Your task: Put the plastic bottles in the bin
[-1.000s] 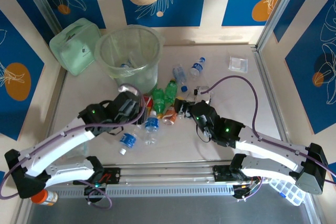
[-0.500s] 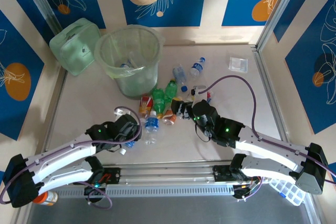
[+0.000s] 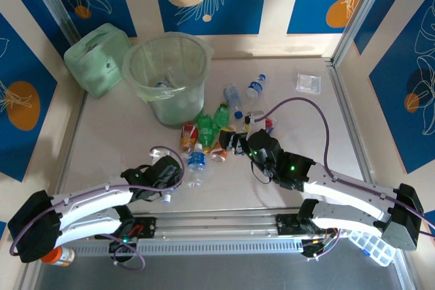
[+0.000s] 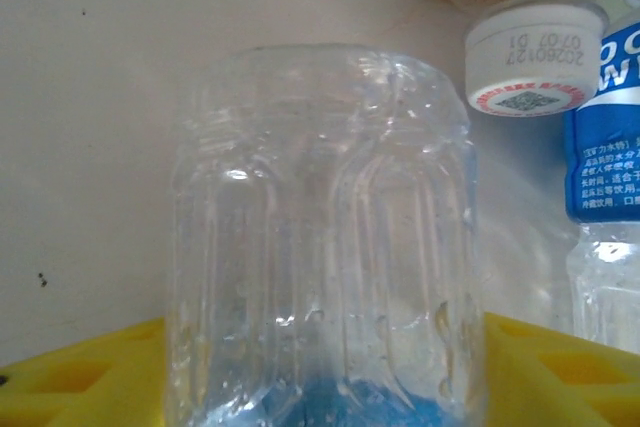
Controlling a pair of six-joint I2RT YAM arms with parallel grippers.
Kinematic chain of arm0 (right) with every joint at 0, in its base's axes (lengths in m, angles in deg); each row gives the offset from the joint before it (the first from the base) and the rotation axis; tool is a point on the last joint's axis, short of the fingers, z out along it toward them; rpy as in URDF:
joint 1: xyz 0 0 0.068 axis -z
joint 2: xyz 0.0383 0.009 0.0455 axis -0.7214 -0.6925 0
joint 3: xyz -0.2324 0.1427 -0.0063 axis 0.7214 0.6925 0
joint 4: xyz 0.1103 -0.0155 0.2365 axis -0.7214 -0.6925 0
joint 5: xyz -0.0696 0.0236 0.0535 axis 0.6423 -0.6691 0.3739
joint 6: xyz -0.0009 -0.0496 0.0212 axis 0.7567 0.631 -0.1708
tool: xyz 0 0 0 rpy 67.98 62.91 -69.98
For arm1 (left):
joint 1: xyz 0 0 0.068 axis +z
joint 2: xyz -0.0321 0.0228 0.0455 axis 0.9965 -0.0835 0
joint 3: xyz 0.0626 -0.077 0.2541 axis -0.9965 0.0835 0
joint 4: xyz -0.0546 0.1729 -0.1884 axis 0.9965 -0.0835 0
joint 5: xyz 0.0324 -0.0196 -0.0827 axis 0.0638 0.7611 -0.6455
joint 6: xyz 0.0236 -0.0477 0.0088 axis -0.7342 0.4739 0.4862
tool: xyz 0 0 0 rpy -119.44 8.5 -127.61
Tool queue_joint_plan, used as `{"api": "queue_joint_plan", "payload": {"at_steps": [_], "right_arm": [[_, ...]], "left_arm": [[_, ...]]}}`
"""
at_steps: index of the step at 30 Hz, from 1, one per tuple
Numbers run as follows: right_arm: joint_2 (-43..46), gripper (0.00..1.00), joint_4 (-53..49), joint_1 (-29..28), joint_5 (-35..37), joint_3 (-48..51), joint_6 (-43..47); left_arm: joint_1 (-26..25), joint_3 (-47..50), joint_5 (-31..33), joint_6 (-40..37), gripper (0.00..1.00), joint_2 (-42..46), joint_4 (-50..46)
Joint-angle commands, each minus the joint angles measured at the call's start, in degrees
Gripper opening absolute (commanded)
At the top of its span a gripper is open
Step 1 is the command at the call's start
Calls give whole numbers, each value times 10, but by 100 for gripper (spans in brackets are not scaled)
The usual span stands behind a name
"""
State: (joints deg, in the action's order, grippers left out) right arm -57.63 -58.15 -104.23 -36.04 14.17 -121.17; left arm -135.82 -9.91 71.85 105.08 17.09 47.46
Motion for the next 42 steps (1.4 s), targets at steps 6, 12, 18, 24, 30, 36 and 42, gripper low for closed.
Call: {"api": "queue_joint_plan", "payload": {"at_steps": [6,12,18,24,30,36,42], "right_arm": [[-4,88,15,-3,-2,2,11],[-5,88,14,-4,-3,1,11],[-4,88,14,-5,-2,2,12],[-2,88,14,-5,2,0,13],[1,88,16,-7,2,3,16],[2,88,17,-9,10,4,18],[9,88,19,-9,17,9,16]], "left_arm": [[34,29,-53,3,55,-8,84],[40,52,-82,-9,38,21,114],[40,29,-79,-28,24,96,45],[40,-66,-46,-12,17,144,-102],[40,-168,-4,18,15,122,-216],[40,-247,-44,-26,14,93,-218],[40,-406,-89,-80,10,18,-271]]}}
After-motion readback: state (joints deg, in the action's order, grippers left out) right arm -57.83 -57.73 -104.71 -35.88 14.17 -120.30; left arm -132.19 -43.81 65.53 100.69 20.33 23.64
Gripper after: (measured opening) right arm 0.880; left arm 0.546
